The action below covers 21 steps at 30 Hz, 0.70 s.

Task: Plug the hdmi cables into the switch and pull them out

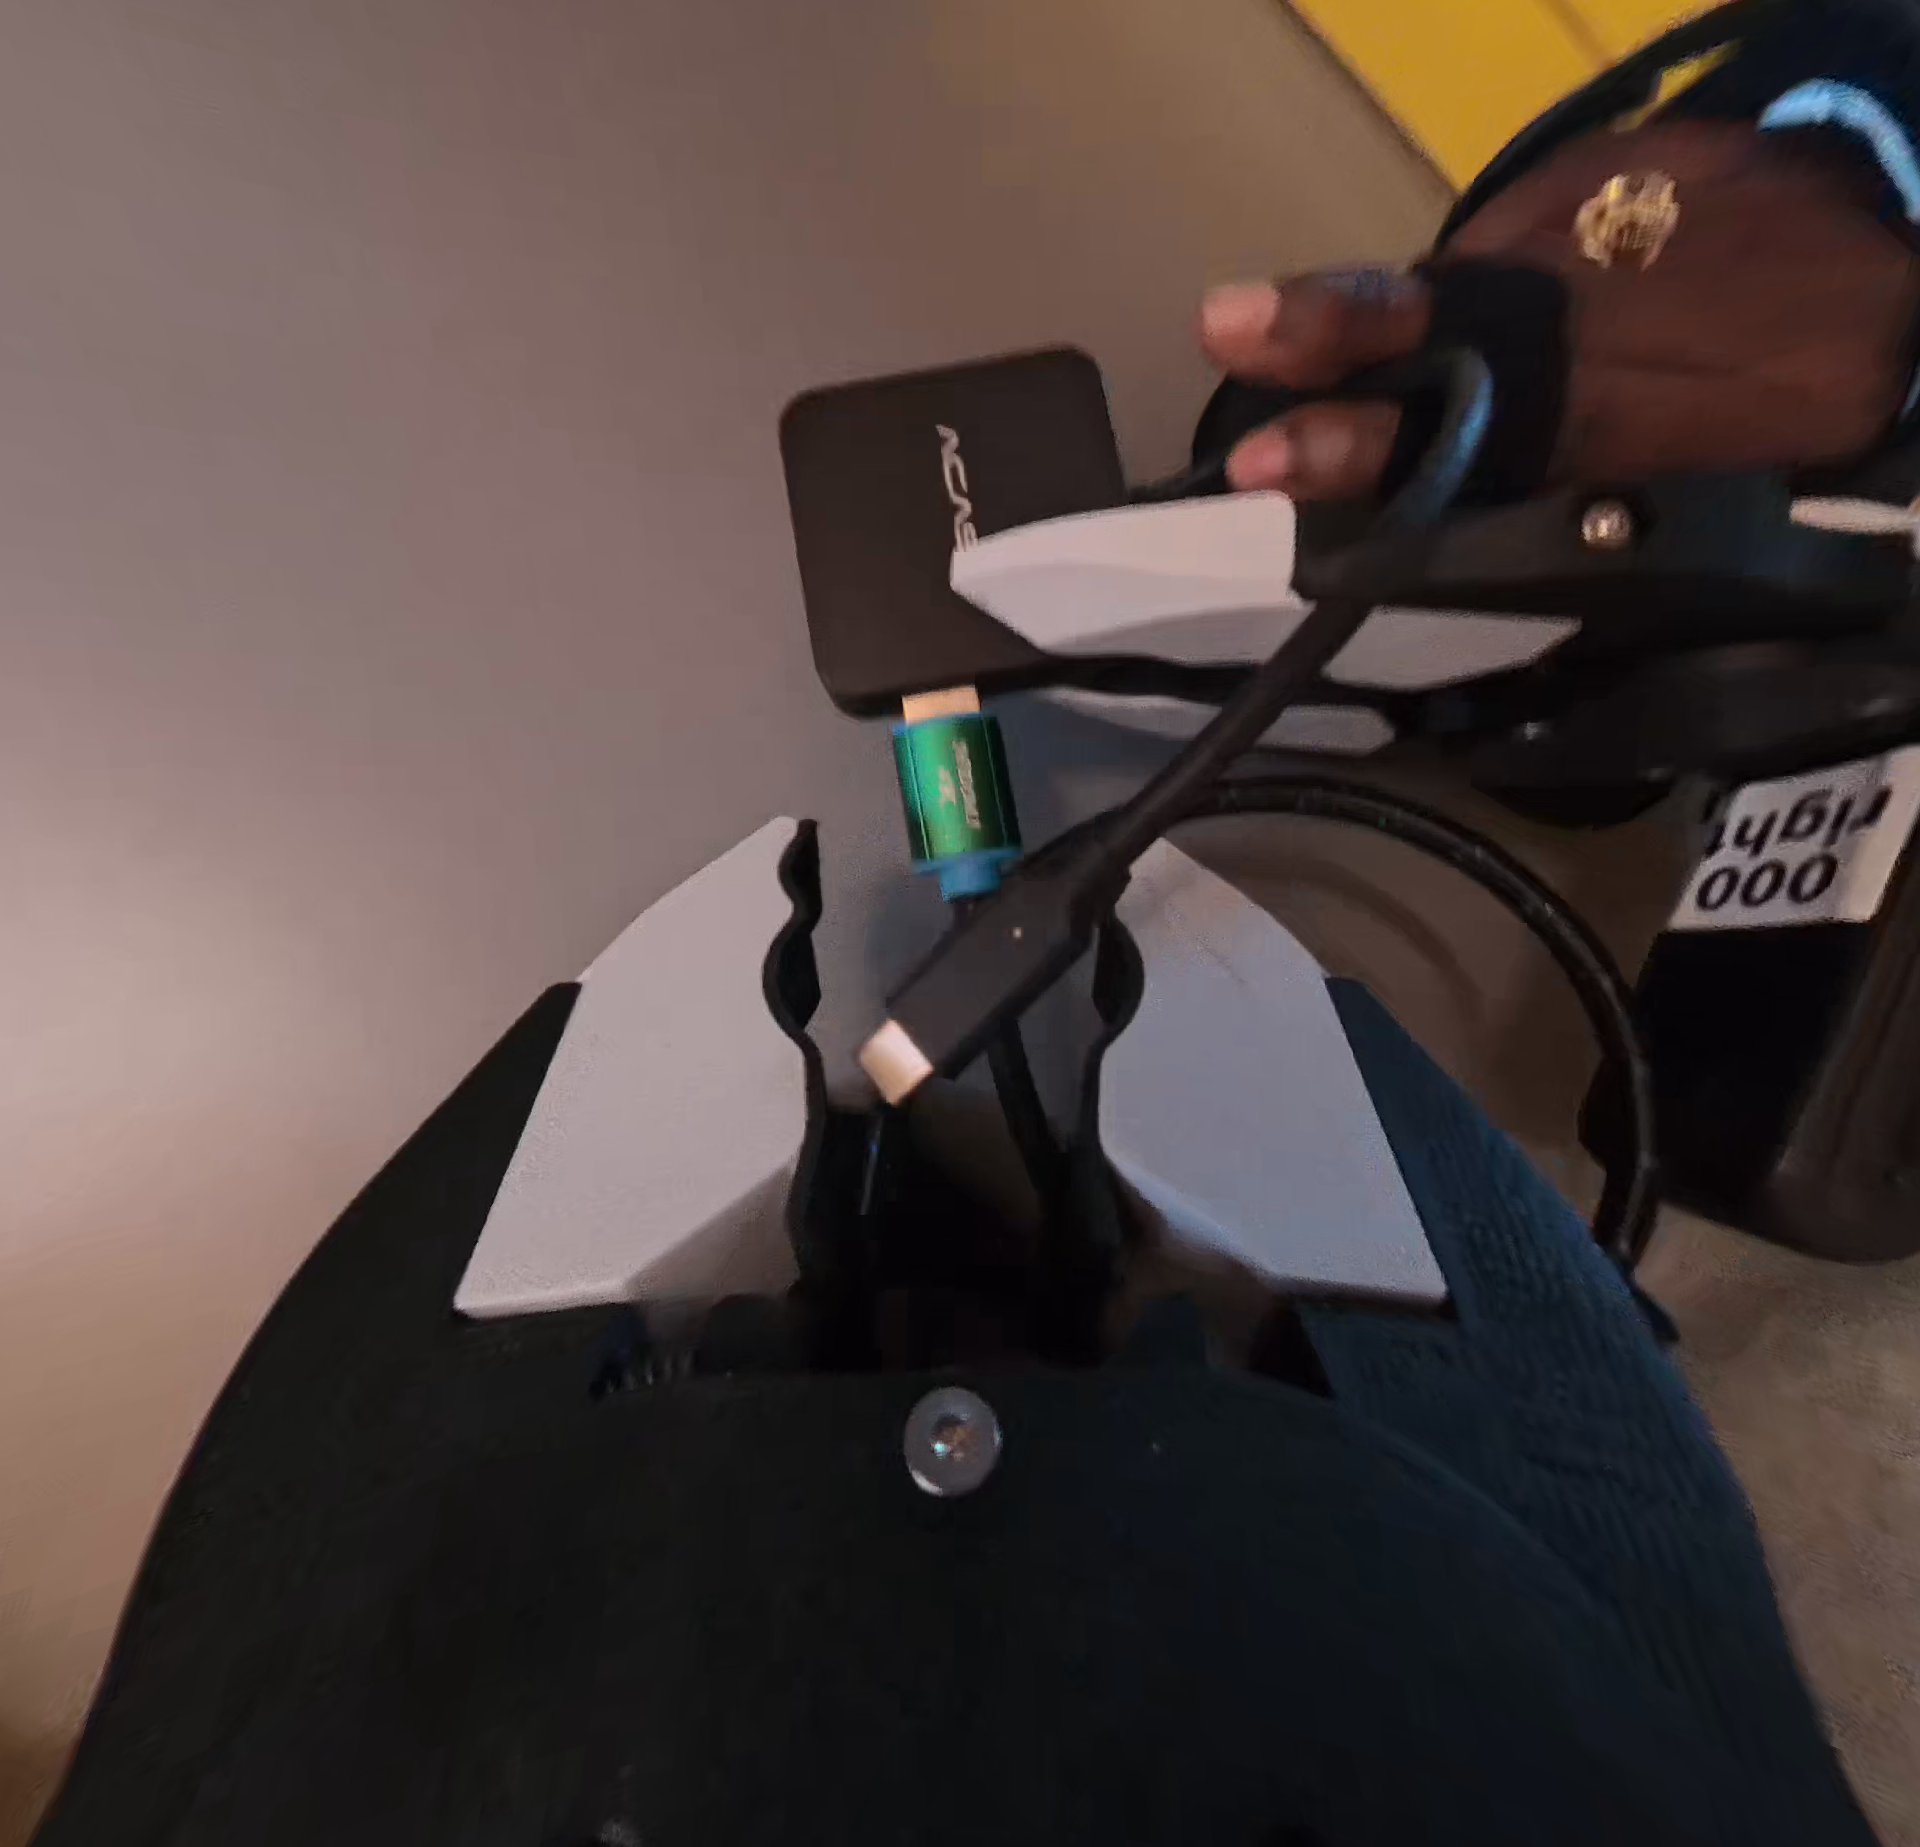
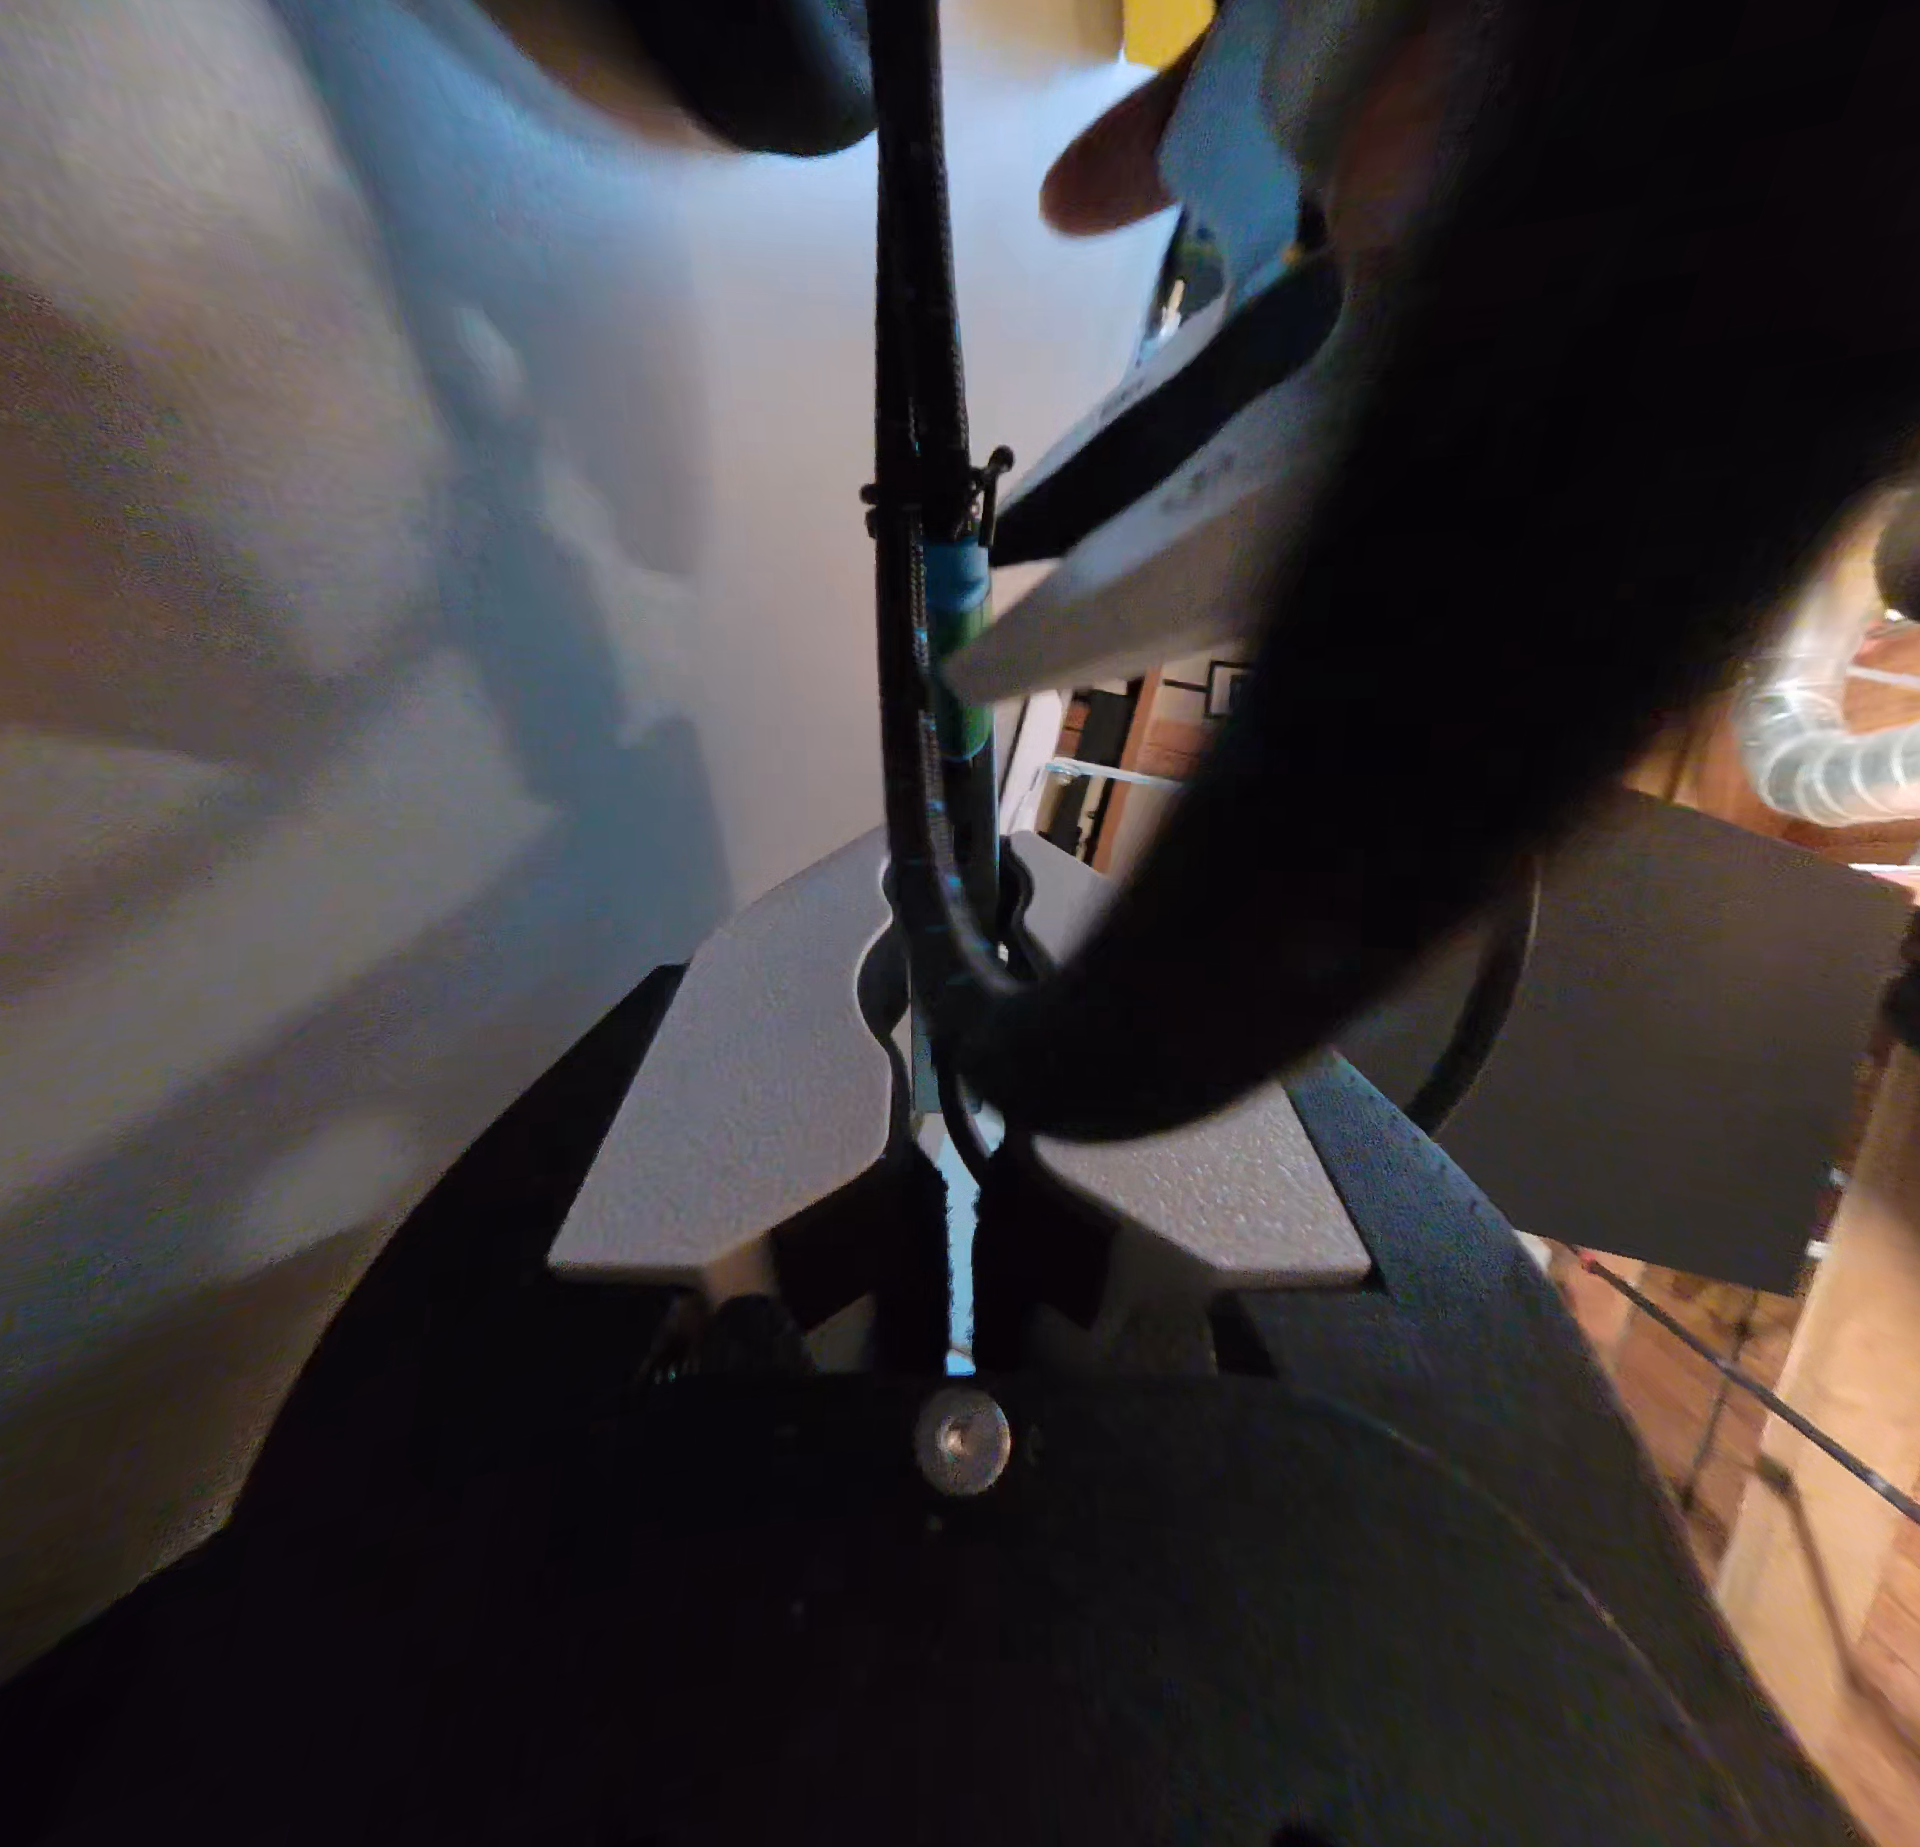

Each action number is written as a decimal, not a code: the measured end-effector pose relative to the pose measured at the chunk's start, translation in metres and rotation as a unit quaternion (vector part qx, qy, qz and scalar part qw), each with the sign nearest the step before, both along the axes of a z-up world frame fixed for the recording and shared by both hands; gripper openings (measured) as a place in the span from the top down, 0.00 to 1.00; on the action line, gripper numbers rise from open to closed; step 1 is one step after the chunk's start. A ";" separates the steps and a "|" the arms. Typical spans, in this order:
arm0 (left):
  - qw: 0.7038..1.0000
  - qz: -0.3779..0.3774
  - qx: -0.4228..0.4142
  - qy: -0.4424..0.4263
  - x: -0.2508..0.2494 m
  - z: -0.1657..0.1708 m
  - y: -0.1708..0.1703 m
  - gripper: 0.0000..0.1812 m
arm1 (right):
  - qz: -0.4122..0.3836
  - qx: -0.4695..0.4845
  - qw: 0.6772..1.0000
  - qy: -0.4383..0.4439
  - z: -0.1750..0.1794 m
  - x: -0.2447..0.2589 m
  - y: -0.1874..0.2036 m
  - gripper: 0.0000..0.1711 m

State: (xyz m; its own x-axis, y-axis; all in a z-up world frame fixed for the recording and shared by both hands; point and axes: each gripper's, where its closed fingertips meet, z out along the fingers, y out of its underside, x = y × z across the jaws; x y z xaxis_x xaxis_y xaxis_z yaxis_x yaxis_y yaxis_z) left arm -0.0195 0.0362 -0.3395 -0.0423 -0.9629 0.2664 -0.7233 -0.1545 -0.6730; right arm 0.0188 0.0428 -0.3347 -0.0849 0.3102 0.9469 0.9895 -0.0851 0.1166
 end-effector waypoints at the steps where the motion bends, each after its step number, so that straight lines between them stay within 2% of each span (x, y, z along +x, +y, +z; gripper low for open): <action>1: 1.000 -0.006 0.015 0.002 -0.003 -0.001 -0.002 0.77 | 0.001 0.003 1.000 -0.003 0.001 0.000 0.000 0.92; 3: 1.000 0.002 0.019 -0.017 -0.001 0.000 -0.004 0.87 | 0.007 0.001 1.000 -0.002 0.000 -0.004 -0.001 0.91; 4: 1.000 0.009 0.016 -0.024 -0.001 -0.001 -0.003 0.88 | 0.012 0.002 1.000 -0.002 0.000 -0.005 -0.001 0.92; 10: 0.997 0.033 -0.015 -0.070 0.000 -0.002 -0.005 0.90 | 0.028 -0.017 0.999 -0.001 -0.003 -0.010 -0.005 0.92; 14: 0.996 0.036 -0.002 -0.081 0.004 0.003 -0.004 0.91 | 0.047 -0.033 0.998 0.012 -0.003 -0.017 -0.007 0.93; 15: 0.983 0.046 -0.024 -0.174 0.020 0.029 -0.007 1.00 | 0.118 -0.058 0.990 0.050 -0.008 -0.044 -0.014 0.92; 16: 0.974 0.018 -0.081 -0.211 0.032 0.049 -0.023 1.00 | 0.224 -0.082 0.962 0.136 -0.007 -0.099 -0.033 0.93; 17: 0.986 -0.021 -0.057 -0.154 0.034 0.040 -0.033 1.00 | 0.262 -0.086 0.952 0.129 -0.006 -0.132 -0.043 0.92; 18: 0.994 -0.024 0.021 -0.108 0.027 0.033 -0.025 1.00 | 0.233 -0.056 0.968 0.078 0.001 -0.128 -0.033 0.92; 19: 0.993 0.010 0.059 -0.101 0.014 0.042 -0.006 1.00 | 0.177 -0.034 0.981 0.069 0.008 -0.101 -0.018 0.92; 20: 0.991 0.041 0.061 -0.116 -0.002 0.059 0.010 1.00 | 0.112 -0.044 0.987 0.105 0.007 -0.066 -0.006 0.92; 21: 0.984 0.075 0.067 -0.144 -0.015 0.080 0.025 0.93 | 0.075 -0.051 0.986 0.137 0.007 -0.038 -0.001 0.92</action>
State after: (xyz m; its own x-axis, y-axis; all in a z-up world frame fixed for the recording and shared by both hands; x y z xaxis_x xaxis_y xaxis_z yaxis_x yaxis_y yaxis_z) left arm -0.0343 0.0614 -0.2594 0.0487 -0.9897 0.1347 -0.4756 -0.1416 -0.8682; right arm -0.0191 0.0421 -0.3282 0.1182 0.4090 0.9048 0.9856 0.0627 -0.1571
